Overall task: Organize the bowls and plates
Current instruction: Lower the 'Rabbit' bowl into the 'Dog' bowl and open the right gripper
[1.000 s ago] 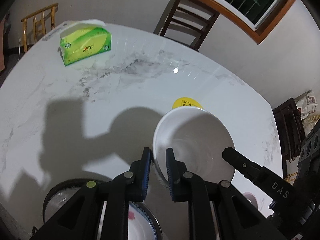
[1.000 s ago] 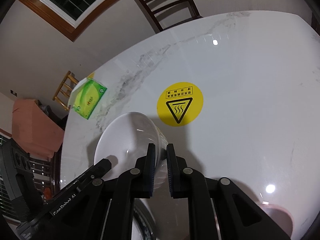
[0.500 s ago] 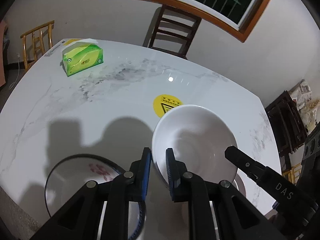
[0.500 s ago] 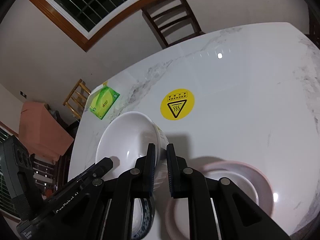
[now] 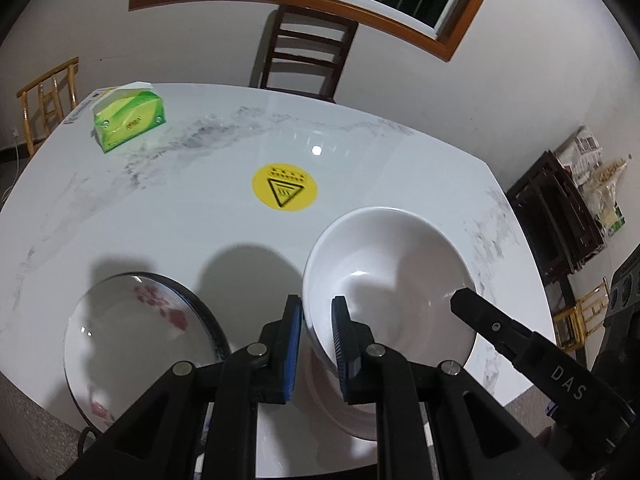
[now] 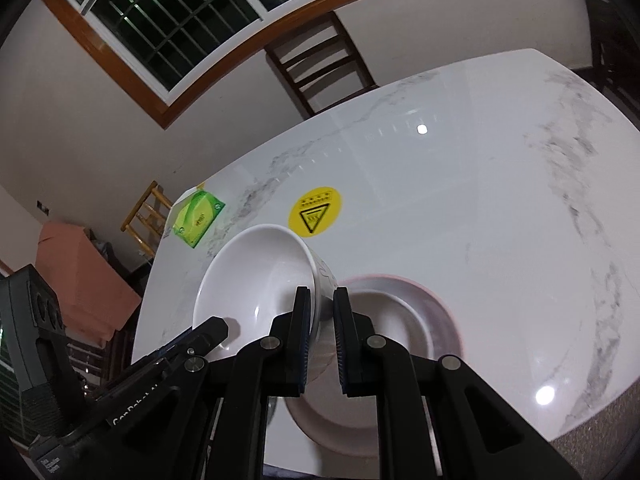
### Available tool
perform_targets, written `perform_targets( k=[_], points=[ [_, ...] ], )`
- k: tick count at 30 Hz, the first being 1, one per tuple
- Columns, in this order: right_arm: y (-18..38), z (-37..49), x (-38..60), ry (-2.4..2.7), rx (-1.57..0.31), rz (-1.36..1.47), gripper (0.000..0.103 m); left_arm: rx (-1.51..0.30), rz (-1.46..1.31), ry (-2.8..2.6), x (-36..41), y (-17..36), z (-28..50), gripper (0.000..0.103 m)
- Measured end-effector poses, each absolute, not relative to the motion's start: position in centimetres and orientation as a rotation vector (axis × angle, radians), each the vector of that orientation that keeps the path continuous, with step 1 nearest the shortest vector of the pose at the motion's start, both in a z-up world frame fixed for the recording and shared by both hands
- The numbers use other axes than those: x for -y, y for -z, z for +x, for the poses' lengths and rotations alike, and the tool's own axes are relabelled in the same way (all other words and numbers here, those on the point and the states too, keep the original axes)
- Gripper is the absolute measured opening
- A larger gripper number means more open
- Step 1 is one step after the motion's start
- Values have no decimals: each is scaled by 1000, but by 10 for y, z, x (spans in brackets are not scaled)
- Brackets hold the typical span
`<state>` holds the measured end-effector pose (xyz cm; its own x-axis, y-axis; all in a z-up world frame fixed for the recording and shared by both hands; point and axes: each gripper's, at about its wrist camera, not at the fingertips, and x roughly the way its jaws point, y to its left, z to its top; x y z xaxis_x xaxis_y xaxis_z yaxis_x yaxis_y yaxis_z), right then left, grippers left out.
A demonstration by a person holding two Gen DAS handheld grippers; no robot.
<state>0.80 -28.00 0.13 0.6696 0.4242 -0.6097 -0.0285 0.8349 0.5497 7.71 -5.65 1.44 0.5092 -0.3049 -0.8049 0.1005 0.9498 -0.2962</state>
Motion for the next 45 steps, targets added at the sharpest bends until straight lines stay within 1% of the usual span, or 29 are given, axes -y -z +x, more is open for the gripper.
perform_targets(
  k=[13,23,45],
  points=[
    [23,-7,309,-219,-839,578,13,-1084,-190,283,87,7,71,16],
    [43,-3,314,-214,-886,579,13,-1119,-177,269,91,21,74,16],
    [63,4,313,-212,-936,579,14,-1143,-153,264,96,36,77,16]
  ],
)
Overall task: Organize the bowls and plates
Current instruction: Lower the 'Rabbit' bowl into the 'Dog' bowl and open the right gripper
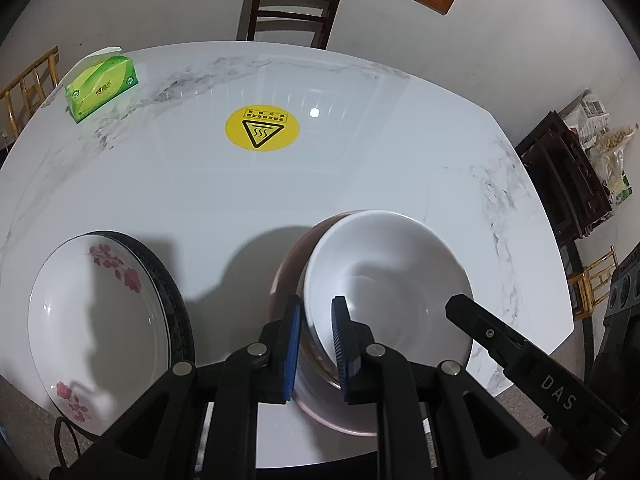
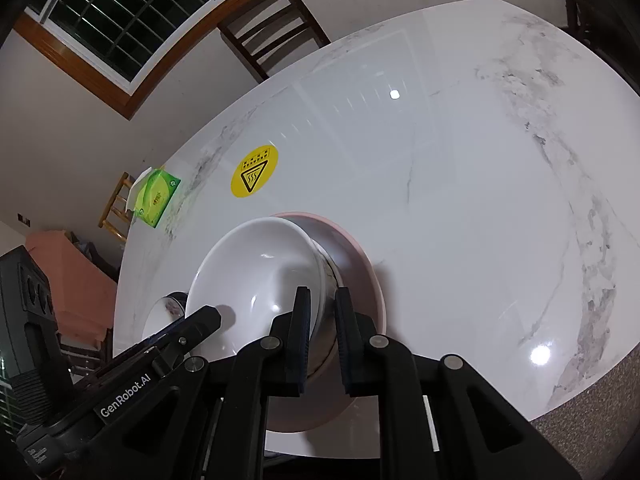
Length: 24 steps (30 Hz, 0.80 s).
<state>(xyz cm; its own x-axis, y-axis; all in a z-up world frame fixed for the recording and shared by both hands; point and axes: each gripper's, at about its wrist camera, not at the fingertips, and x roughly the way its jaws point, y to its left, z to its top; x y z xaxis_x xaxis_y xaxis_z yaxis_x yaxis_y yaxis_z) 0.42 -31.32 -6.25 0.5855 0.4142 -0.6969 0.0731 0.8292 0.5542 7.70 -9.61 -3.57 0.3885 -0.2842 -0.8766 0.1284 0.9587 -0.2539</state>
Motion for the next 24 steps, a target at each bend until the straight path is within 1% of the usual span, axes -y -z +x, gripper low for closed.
perform_targets(
  k=[4,6,8,12,14,15,17,21,23,24],
  points=[
    [64,4,312,-216,-933,589,15,-1143,-167,277,93,37,79,16],
    [66,5,311,-222,-936,591,16,-1142,-181,286,90,37,78,16],
    [67,4,311,-222,-942,593,21,-1135,-199,299,86,35,78,16],
    [66,3,312,-227,-938,597,24,-1112,-262,334,74,28,77,16],
    [63,2,315,-228,-928,601,28,-1095,-302,355,66,22,76,16],
    [61,1,317,-232,-922,600,29,-1088,-316,362,63,20,75,17],
    [58,-1,321,-232,-909,603,30,-1081,-350,367,52,15,75,22],
    [51,-6,329,-241,-889,617,33,-1083,-403,341,34,13,76,22],
    [49,-8,334,-235,-879,618,40,-1103,-417,314,26,18,77,22],
    [49,-10,338,-229,-879,623,41,-1116,-429,305,23,21,78,22]
  ],
)
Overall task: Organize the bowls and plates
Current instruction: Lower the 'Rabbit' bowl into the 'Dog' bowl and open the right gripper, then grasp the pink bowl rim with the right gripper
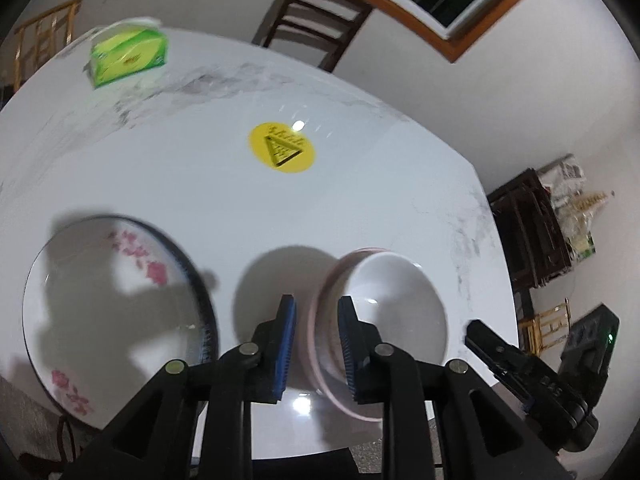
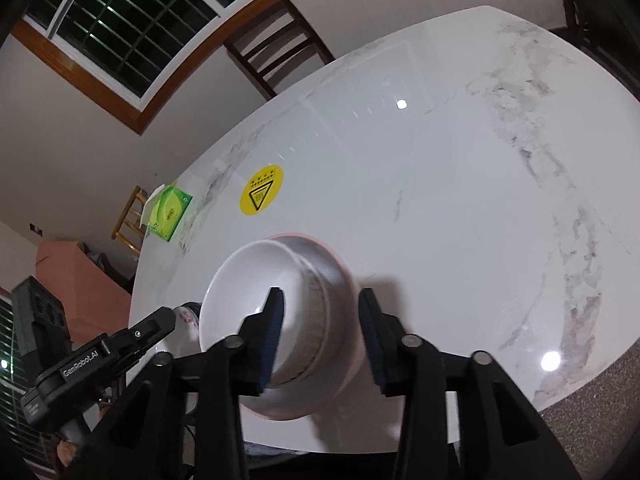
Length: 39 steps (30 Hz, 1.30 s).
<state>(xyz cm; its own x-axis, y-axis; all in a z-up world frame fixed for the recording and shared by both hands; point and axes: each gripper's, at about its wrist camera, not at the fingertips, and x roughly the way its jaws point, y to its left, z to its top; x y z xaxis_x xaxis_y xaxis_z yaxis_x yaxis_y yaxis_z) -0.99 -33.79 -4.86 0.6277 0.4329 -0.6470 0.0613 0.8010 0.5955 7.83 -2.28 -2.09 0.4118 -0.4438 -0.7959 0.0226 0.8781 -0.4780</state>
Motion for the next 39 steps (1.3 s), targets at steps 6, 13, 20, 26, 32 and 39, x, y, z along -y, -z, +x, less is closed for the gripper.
perform_targets(
  k=[6,13,20,26,32,39],
  points=[
    [56,-12,349,-205,-920,623,45,-1201,-454,299,20,38,78,22],
    [70,-9,351,-165,-981,609,46,-1238,-466,282,21,49,78,22],
    [78,-5,346,-160,-1019,586,46,-1254,-478,275,22,53,81,22],
    [82,-1,345,-166,-1032,582,46,-1271,-485,298,25,55,84,22],
    [86,2,341,-163,-1050,557,41,-1289,-455,287,34,60,87,22],
    [91,8,336,-168,-1069,545,35,-1305,-450,273,41,68,92,22]
  ],
)
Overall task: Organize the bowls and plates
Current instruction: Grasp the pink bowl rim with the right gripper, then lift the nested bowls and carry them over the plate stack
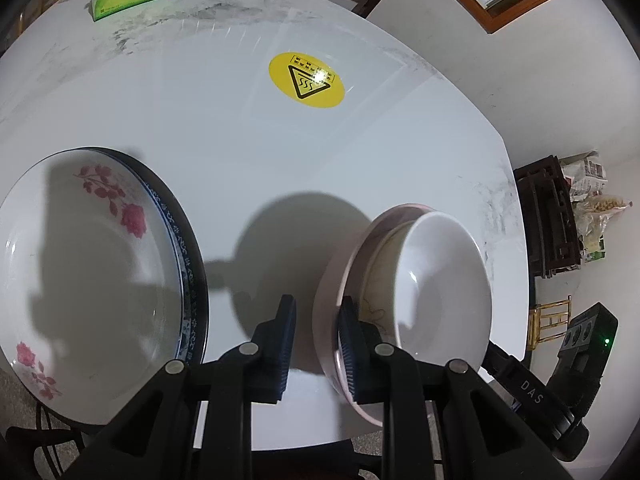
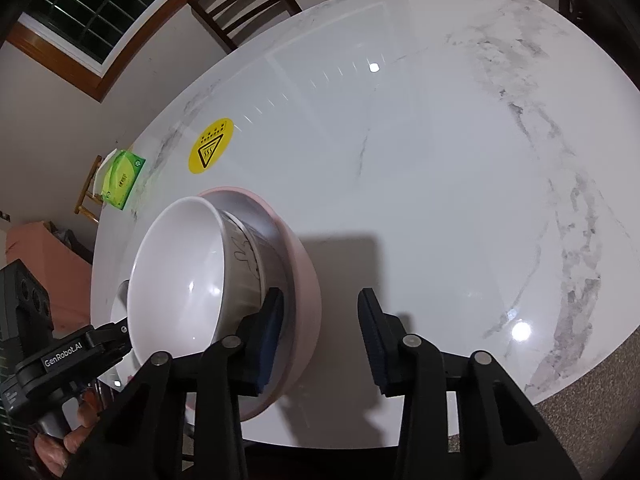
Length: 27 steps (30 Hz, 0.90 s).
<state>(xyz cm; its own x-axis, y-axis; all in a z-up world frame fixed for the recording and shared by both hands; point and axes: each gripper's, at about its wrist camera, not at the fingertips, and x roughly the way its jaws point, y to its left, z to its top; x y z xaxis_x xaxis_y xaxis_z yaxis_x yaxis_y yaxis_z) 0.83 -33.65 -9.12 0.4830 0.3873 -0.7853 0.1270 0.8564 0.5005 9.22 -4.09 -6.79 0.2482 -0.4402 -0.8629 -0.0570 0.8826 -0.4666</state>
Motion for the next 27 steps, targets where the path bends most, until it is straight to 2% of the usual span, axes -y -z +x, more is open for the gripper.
perform_targets(
  k=[7,15,20,27],
  points=[
    [97,13,336,-168,-1078,556,29,-1302,-435,264,48,71,91,22],
    [97,17,340,-165,-1067,584,27,-1277,-410,255,57,69,88,17],
    [99,17,340,-205,-1054,622,15,-1259,-393,263,64,67,86,7],
    [97,18,337,-213,-1044,638,15,-1255,-375,257,66,67,88,7]
  ],
)
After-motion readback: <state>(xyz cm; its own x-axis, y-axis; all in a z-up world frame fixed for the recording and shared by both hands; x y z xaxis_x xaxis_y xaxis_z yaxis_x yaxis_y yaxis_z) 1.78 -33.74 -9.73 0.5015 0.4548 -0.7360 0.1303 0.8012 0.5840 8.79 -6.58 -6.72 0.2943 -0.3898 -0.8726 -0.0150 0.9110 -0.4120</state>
